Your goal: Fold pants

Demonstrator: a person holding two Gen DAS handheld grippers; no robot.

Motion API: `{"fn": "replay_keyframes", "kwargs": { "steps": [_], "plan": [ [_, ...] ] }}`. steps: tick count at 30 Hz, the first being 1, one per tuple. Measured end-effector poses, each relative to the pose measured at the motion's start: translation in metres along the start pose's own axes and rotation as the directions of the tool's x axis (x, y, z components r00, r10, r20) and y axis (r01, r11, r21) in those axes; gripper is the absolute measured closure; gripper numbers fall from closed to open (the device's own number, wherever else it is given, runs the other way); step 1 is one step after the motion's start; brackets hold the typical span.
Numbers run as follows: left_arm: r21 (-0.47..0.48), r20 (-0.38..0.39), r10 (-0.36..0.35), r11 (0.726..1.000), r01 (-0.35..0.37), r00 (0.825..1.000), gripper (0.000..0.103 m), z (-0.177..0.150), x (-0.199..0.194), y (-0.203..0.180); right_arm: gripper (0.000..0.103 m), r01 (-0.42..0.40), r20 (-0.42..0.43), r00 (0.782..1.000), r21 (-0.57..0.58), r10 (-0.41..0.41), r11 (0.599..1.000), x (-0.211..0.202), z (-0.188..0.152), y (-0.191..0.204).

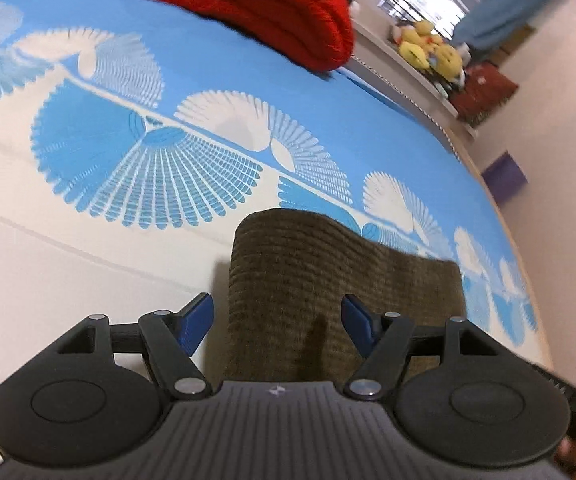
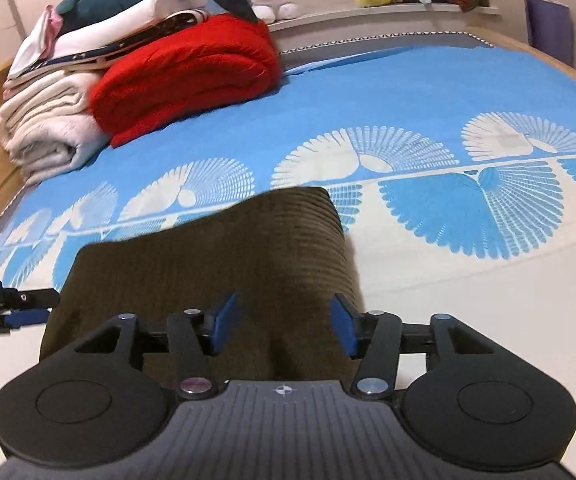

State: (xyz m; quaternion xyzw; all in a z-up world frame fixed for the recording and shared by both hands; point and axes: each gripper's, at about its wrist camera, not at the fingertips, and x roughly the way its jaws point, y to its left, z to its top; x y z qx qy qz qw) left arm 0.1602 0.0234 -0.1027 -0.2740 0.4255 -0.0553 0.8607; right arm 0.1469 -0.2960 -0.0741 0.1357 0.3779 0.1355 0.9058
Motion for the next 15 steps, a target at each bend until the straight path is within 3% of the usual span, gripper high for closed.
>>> {"fn": "replay_keyframes", "kwargs": {
  "steps": [4, 6, 7, 8, 10, 13, 15],
  "plan": [
    [-0.015, -0.001, -0.005, 1.0, 0.005, 1.0, 0.03, 0.006, 0.001, 0.008, 0.049, 0.013, -0.004, 1.0, -0.046, -0.013, 0.999, 0.019, 0.005, 0.011],
    [-0.017, -0.007, -0.015, 1.0, 0.015, 1.0, 0.036, 0.005, 0.005, 0.01, 0.049, 0.039, 0.002, 0.999, -0.056, -0.039, 0.998, 0.022, 0.008, 0.018],
    [-0.012, -0.01, -0.017, 1.0, 0.017, 1.0, 0.048, 0.006, 0.009, 0.01, 0.049, 0.048, 0.004, 0.999, -0.05, -0.048, 0.998, 0.026, 0.01, 0.018],
    [0.011, -0.005, -0.007, 1.0, 0.007, 1.0, 0.063, 0.007, 0.011, 0.008, 0.049, 0.055, 0.009, 0.998, -0.043, -0.055, 0.998, 0.026, 0.01, 0.017],
    [0.128, 0.025, 0.003, 0.992, -0.006, 1.0, 0.08, 0.011, 0.01, -0.003, 0.049, 0.079, 0.018, 0.997, -0.031, -0.078, 0.996, 0.031, 0.012, 0.017],
    [0.274, 0.132, -0.043, 0.962, 0.005, 0.99, 0.085, 0.016, -0.014, -0.027, 0.049, 0.118, 0.051, 0.992, -0.022, -0.117, 0.993, 0.034, 0.015, 0.016],
    [0.296, 0.178, -0.024, 0.955, -0.031, 0.984, 0.085, 0.016, -0.019, -0.03, 0.049, 0.155, 0.066, 0.986, -0.029, -0.153, 0.987, 0.037, 0.015, 0.015]
  ]
}}
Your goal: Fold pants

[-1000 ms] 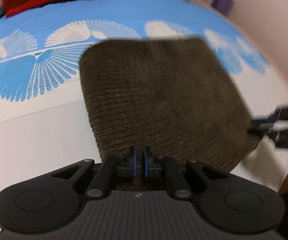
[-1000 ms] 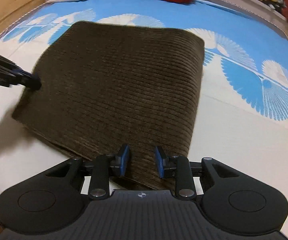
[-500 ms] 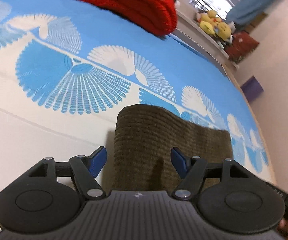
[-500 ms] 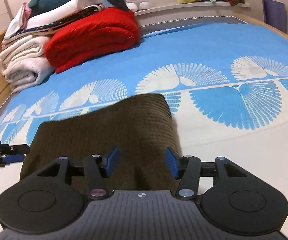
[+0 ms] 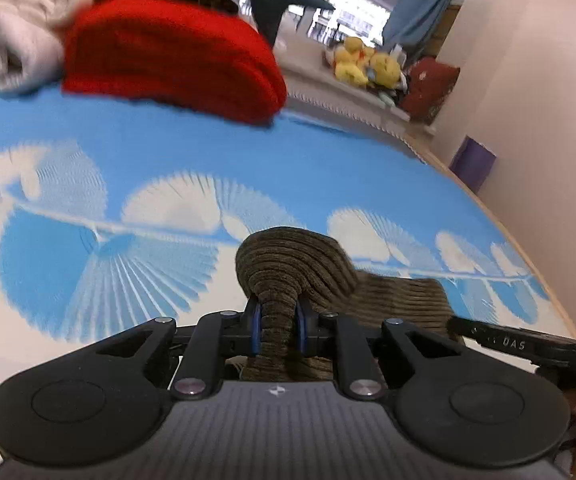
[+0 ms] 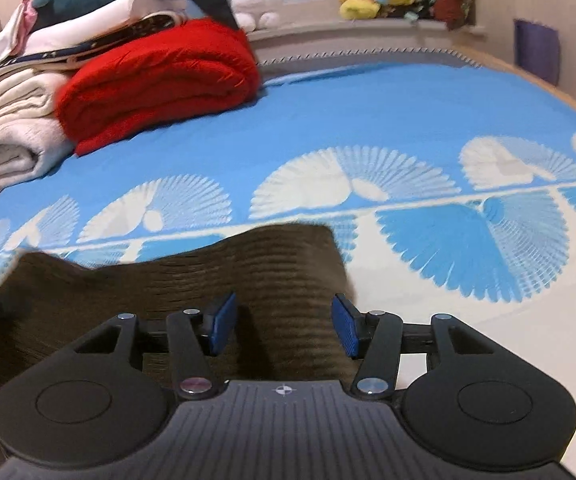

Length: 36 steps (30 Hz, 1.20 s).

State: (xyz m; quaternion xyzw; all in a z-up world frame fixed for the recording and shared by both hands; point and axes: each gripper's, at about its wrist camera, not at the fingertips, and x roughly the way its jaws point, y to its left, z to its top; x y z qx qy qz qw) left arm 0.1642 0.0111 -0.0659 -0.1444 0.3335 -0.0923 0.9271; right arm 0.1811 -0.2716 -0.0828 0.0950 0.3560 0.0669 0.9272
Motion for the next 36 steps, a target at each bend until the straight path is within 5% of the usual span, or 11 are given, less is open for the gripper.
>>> {"fn": "replay_keyframes", "kwargs": {
  "steps": [4, 7, 10, 14, 16, 21, 25, 27, 30, 32, 36],
  "plan": [
    [-0.031, -0.184, 0.157, 0.986, -0.165, 0.97, 0.068, -0.015, 0.027, 0.017, 0.047, 0.059, -0.062, 0.996, 0.031, -0.057, 0.998, 0.017, -0.003, -0.01],
    [-0.014, -0.077, 0.201, 0.979, -0.203, 0.977, 0.069, -0.006, 0.002, 0.014, 0.048, 0.085, -0.05, 0.995, 0.001, -0.085, 0.996, 0.018, -0.003, -0.005],
    [0.042, -0.034, 0.138, 0.99, -0.136, 0.99, 0.069, -0.006, -0.016, 0.006, 0.048, 0.104, -0.043, 0.994, -0.032, -0.105, 0.994, 0.019, -0.004, -0.001],
    [0.196, -0.258, 0.139, 0.977, -0.089, 0.956, 0.068, -0.037, 0.014, -0.005, 0.048, 0.1, -0.039, 0.994, -0.028, -0.101, 0.995, 0.014, -0.003, -0.003],
    [0.268, -0.218, 0.206, 0.953, -0.144, 0.954, 0.069, -0.04, 0.007, -0.013, 0.048, 0.079, -0.037, 0.996, -0.027, -0.08, 0.996, 0.005, -0.002, -0.004],
    [0.279, -0.163, 0.109, 0.958, -0.06, 0.981, 0.068, -0.036, -0.035, -0.029, 0.047, -0.1, -0.077, 0.993, -0.108, 0.091, 0.989, -0.041, -0.01, -0.002],
    [0.367, -0.318, 0.186, 0.928, -0.06, 0.93, 0.063, -0.067, -0.022, -0.03, 0.044, -0.158, -0.22, 0.969, -0.209, 0.111, 0.965, -0.056, -0.037, -0.002],
    [0.403, -0.298, 0.233, 0.91, -0.099, 0.926, 0.055, -0.073, -0.031, -0.034, 0.039, -0.119, -0.337, 0.941, -0.26, 0.025, 0.958, -0.048, -0.059, -0.006],
    [0.348, -0.262, 0.217, 0.93, -0.118, 0.941, 0.039, -0.064, -0.066, -0.045, 0.037, -0.082, -0.306, 0.952, -0.237, 0.006, 0.968, -0.067, -0.062, -0.011],
    [0.348, -0.187, 0.22, 0.926, -0.145, 0.957, 0.012, -0.061, -0.099, -0.058, 0.037, -0.065, -0.234, 0.972, -0.207, 0.015, 0.976, -0.096, -0.055, -0.011],
    [0.39, -0.031, 0.241, 0.897, -0.21, 0.97, 0.005, -0.073, -0.161, -0.085, 0.019, -0.06, -0.025, 0.998, -0.149, 0.057, 0.987, -0.167, -0.046, -0.004]
  ]
}}
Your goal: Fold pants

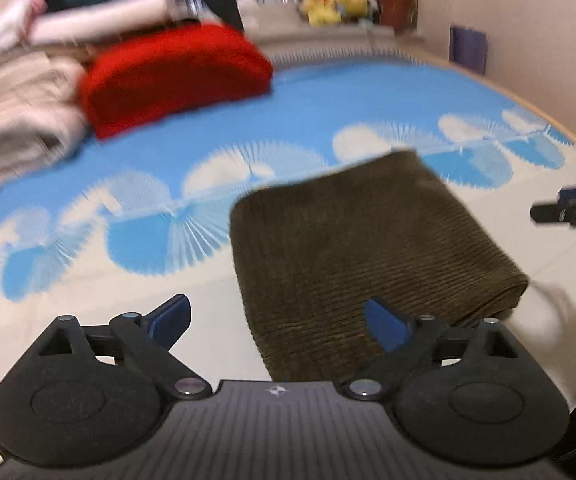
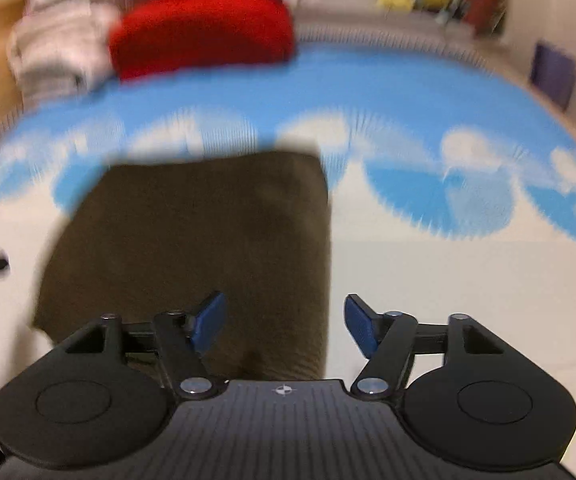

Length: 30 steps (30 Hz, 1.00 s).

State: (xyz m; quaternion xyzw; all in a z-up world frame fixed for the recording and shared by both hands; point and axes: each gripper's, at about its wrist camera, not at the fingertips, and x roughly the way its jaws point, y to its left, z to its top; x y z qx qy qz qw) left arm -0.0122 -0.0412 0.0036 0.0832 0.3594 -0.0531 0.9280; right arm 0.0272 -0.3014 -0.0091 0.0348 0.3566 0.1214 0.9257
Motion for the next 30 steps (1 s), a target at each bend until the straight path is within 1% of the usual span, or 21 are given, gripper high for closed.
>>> {"fn": "replay_keyframes", "kwargs": {
  "steps": [1, 2, 4, 5, 6, 7, 8, 9, 11, 12, 13, 15, 18, 20, 23, 27, 30],
  "plan": [
    [-0.002, 0.028, 0.011, 1.0, -0.011, 1.0, 0.0, -0.004, -0.014, -0.005, 0.009, 0.002, 0.048, 0.999, 0.008, -0.003, 1.0, -0.016, -0.001, 0.004],
    [-0.012, 0.053, 0.025, 1.0, -0.025, 0.998, 0.0, -0.008, -0.027, -0.009, 0.006, 0.003, 0.098, 0.995, 0.013, -0.004, 1.0, -0.033, -0.003, 0.007],
    [-0.065, 0.093, 0.056, 0.997, -0.051, 0.994, 0.0, -0.016, -0.046, -0.016, 0.004, -0.001, 0.174, 0.985, 0.018, -0.002, 1.0, -0.056, -0.014, 0.013],
    [-0.091, 0.111, 0.064, 0.994, -0.053, 0.992, 0.0, -0.022, -0.053, -0.019, 0.004, 0.012, 0.197, 0.98, 0.036, -0.019, 0.999, -0.064, -0.021, 0.015],
    [-0.108, 0.129, 0.068, 0.993, -0.054, 0.989, 0.0, -0.03, -0.058, -0.021, 0.004, 0.031, 0.196, 0.98, 0.047, -0.04, 0.998, -0.068, -0.02, 0.019],
    [-0.109, 0.13, 0.074, 0.992, -0.06, 0.989, 0.0, -0.037, -0.06, -0.023, 0.004, 0.032, 0.217, 0.975, 0.048, -0.041, 0.998, -0.074, -0.021, 0.023],
    [-0.119, 0.091, 0.088, 0.99, -0.077, 0.992, 0.0, -0.038, -0.057, -0.025, 0.003, 0.031, 0.243, 0.969, 0.055, -0.044, 0.998, -0.079, -0.025, 0.027],
    [-0.144, 0.059, 0.088, 0.986, -0.079, 0.994, 0.0, -0.036, -0.055, -0.025, 0.001, 0.044, 0.247, 0.967, 0.055, -0.056, 0.998, -0.08, -0.026, 0.03],
    [-0.176, 0.041, 0.06, 0.983, -0.052, 0.997, 0.0, -0.036, -0.051, -0.019, 0.001, 0.088, 0.228, 0.969, 0.034, -0.094, 0.996, -0.075, -0.029, 0.037],
    [-0.182, 0.016, 0.065, 0.981, -0.061, 0.998, 0.0, -0.034, -0.048, -0.017, 0.001, 0.098, 0.22, 0.97, 0.023, -0.1, 0.995, -0.071, -0.029, 0.039],
    [-0.193, -0.009, 0.071, 0.979, -0.071, 0.997, 0.0, -0.034, -0.044, -0.016, 0.001, 0.096, 0.208, 0.973, 0.01, -0.096, 0.995, -0.067, -0.03, 0.04],
    [-0.212, -0.032, 0.065, 0.975, -0.071, 0.997, 0.0, -0.035, -0.037, -0.014, 0.001, 0.095, 0.177, 0.98, -0.011, -0.092, 0.995, -0.06, -0.03, 0.042],
    [-0.207, -0.063, 0.07, 0.975, -0.081, 0.996, 0.0, -0.038, -0.026, -0.014, 0.001, 0.104, 0.131, 0.986, -0.013, -0.102, 0.994, -0.055, -0.031, 0.046],
    [-0.209, -0.061, 0.058, 0.975, -0.07, 0.996, 0.0, -0.039, -0.023, -0.015, 0.001, 0.109, 0.108, 0.988, -0.003, -0.108, 0.994, -0.052, -0.033, 0.046],
    [-0.194, -0.069, 0.07, 0.978, -0.082, 0.995, 0.0, -0.039, -0.016, -0.015, 0.001, 0.113, 0.082, 0.99, 0.002, -0.112, 0.994, -0.046, -0.033, 0.043],
    [-0.217, -0.074, 0.045, 0.974, -0.06, 0.996, 0.0, -0.038, -0.009, -0.016, 0.001, 0.122, 0.05, 0.991, -0.001, -0.122, 0.993, -0.042, -0.03, 0.042],
    [-0.22, -0.081, 0.039, 0.974, -0.056, 0.996, 0.0, -0.037, -0.005, -0.02, 0.001, 0.125, 0.03, 0.992, 0.01, -0.125, 0.992, -0.039, -0.029, 0.041]
  ]
}}
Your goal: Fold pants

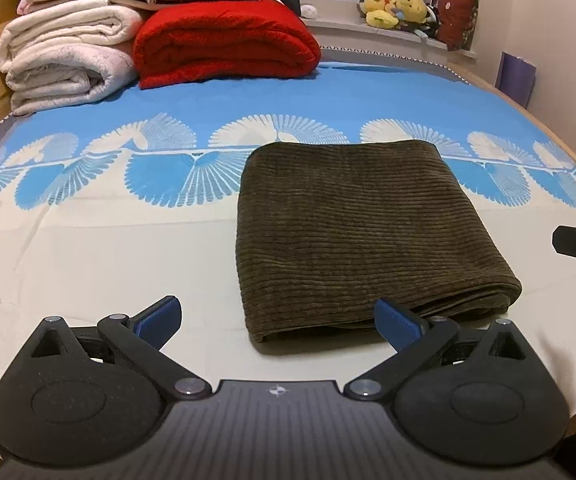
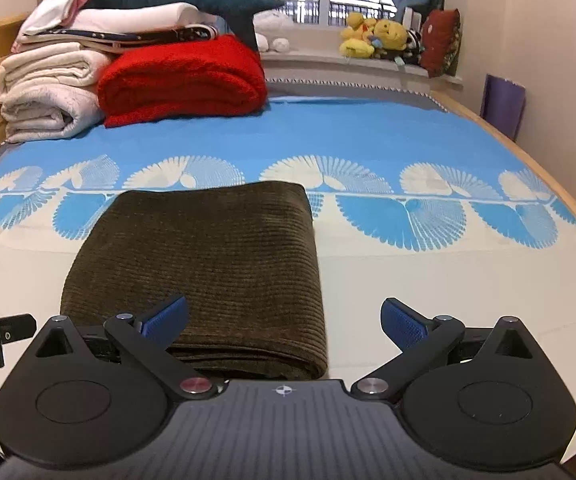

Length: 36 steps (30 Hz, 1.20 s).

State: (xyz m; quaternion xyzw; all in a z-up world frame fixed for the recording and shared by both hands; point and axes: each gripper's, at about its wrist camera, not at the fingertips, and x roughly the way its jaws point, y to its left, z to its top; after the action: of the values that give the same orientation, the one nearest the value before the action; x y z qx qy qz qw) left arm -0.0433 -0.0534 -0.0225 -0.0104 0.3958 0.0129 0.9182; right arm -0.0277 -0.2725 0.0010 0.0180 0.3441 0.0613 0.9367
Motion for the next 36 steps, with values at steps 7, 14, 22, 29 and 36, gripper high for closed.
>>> {"fn": "replay_keyframes", "kwargs": {
  "steps": [7, 14, 22, 29, 36],
  "plan": [
    [0.016, -0.002, -0.013, 1.0, 0.013, 1.0, 0.0, 0.0, 0.004, -0.008, 0.002, -0.007, -0.036, 0.999, 0.039, 0.009, 0.999, 0.013, -0.004, -0.004],
    [0.009, -0.008, -0.018, 1.0, 0.018, 1.0, 0.0, 0.0, 0.008, -0.008, 0.002, -0.014, -0.042, 0.999, 0.023, 0.015, 1.0, 0.016, -0.002, -0.003],
    [0.017, -0.007, -0.016, 1.0, 0.017, 1.0, 0.0, -0.001, 0.009, -0.011, 0.002, -0.016, -0.035, 0.999, 0.009, 0.016, 1.0, 0.015, -0.002, -0.005],
    [0.014, -0.01, -0.015, 1.0, 0.015, 1.0, 0.0, -0.001, 0.01, -0.009, 0.002, -0.011, -0.034, 0.999, 0.015, 0.011, 1.0, 0.015, -0.002, -0.006],
    [0.013, -0.011, -0.018, 1.0, 0.018, 1.0, 0.0, -0.001, 0.01, -0.009, 0.002, -0.01, -0.031, 0.999, -0.002, 0.01, 1.0, 0.015, -0.002, -0.003]
  ]
}}
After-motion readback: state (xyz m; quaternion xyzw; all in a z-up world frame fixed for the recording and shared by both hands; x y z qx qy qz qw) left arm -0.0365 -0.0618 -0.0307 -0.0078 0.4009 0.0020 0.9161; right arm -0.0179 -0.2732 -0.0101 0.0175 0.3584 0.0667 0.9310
